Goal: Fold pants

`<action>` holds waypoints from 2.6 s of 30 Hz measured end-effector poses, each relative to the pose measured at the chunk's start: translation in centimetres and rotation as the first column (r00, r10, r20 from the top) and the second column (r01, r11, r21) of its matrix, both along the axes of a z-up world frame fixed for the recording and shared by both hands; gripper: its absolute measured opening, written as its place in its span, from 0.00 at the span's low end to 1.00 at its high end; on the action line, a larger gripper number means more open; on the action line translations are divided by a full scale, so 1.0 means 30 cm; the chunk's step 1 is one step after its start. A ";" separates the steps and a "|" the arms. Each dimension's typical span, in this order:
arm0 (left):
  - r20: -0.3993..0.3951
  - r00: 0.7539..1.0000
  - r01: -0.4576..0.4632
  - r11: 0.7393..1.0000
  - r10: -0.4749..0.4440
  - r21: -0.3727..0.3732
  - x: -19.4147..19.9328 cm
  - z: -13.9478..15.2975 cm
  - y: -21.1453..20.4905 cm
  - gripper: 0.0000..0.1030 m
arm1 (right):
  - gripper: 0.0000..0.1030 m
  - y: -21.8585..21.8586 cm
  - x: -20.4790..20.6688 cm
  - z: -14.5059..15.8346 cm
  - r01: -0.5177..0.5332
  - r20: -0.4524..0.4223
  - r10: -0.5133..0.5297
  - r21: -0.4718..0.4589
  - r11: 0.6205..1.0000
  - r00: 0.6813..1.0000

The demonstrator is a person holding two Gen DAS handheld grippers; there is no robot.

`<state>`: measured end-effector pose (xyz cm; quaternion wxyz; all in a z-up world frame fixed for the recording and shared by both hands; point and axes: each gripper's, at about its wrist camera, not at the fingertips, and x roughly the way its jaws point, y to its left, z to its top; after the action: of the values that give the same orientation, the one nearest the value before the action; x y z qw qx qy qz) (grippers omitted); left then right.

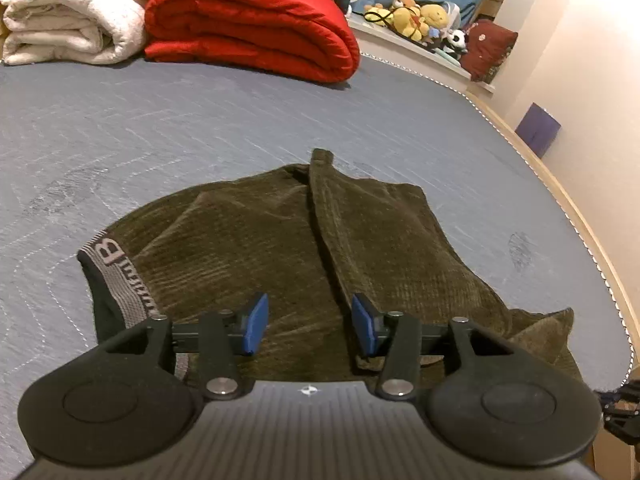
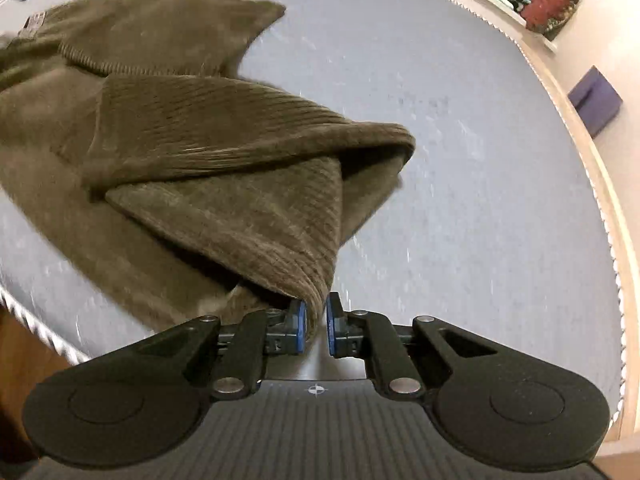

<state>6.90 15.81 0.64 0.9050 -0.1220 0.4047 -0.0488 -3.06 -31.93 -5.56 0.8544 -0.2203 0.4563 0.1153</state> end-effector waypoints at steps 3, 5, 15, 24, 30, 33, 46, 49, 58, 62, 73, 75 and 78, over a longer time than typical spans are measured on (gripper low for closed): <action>0.002 1.000 0.016 1.000 -0.016 0.009 -0.007 -0.002 -0.037 0.54 | 0.18 0.064 -0.029 0.087 -0.051 0.104 0.048 0.031 0.998 0.993; 0.001 1.000 0.028 0.999 -0.028 0.016 -0.011 -0.007 -0.057 0.55 | 0.25 0.091 -0.022 0.144 -0.080 0.154 0.063 0.111 0.991 0.986; -0.017 1.000 0.026 0.999 -0.025 0.045 0.012 -0.037 -0.053 0.56 | 0.41 0.279 0.158 -0.015 0.036 -0.132 0.015 0.380 0.924 0.991; -0.023 0.999 0.033 0.998 -0.032 0.059 0.028 -0.050 -0.050 0.58 | 0.09 0.193 0.275 -0.030 0.480 -0.350 -0.332 0.571 0.666 0.876; -0.033 0.999 0.041 0.997 -0.038 0.068 0.035 -0.063 -0.056 0.58 | 0.21 0.285 0.247 0.279 0.082 0.232 -0.379 0.752 0.654 0.896; -0.035 0.998 0.047 0.996 -0.044 0.075 0.031 -0.067 -0.051 0.58 | 0.77 0.378 0.229 0.282 0.034 0.262 -0.286 0.680 0.732 0.922; -0.034 0.998 0.049 0.996 -0.046 0.081 0.024 -0.065 -0.056 0.61 | 0.62 0.824 -0.064 -0.054 -0.521 0.084 0.516 0.045 0.853 0.852; -0.034 0.998 0.055 0.995 -0.053 0.087 0.022 -0.066 -0.064 0.62 | 0.36 0.841 -0.043 -0.081 -0.527 0.056 0.526 0.010 0.850 0.849; -0.023 0.999 0.040 0.997 -0.039 0.060 0.036 -0.045 -0.065 0.62 | 0.11 0.534 0.044 0.222 -0.320 0.270 0.247 0.274 0.907 0.931; -0.020 0.998 0.060 0.997 -0.059 0.051 0.044 -0.037 -0.105 0.62 | 0.10 0.126 0.043 0.407 -0.047 0.376 -0.205 0.562 0.826 0.904; -0.028 0.994 0.110 0.992 -0.108 0.061 0.055 -0.054 -0.202 0.63 | 0.10 -0.829 -0.121 -0.003 0.826 -0.116 -0.960 0.542 0.152 0.253; -0.030 0.994 0.107 0.993 -0.105 0.059 0.056 -0.056 -0.212 0.65 | 0.10 -0.870 -0.131 -0.054 0.856 -0.118 -0.968 0.499 0.136 0.223; -0.026 0.994 0.112 0.992 -0.110 0.059 0.056 -0.054 -0.222 0.67 | 0.10 -0.893 -0.152 -0.039 0.853 -0.117 -0.978 0.515 0.087 0.171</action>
<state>8.58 9.14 -0.97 0.8995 -0.0723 0.4224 -0.0853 -7.61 -58.73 -6.74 0.8054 0.3198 0.3313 -0.3732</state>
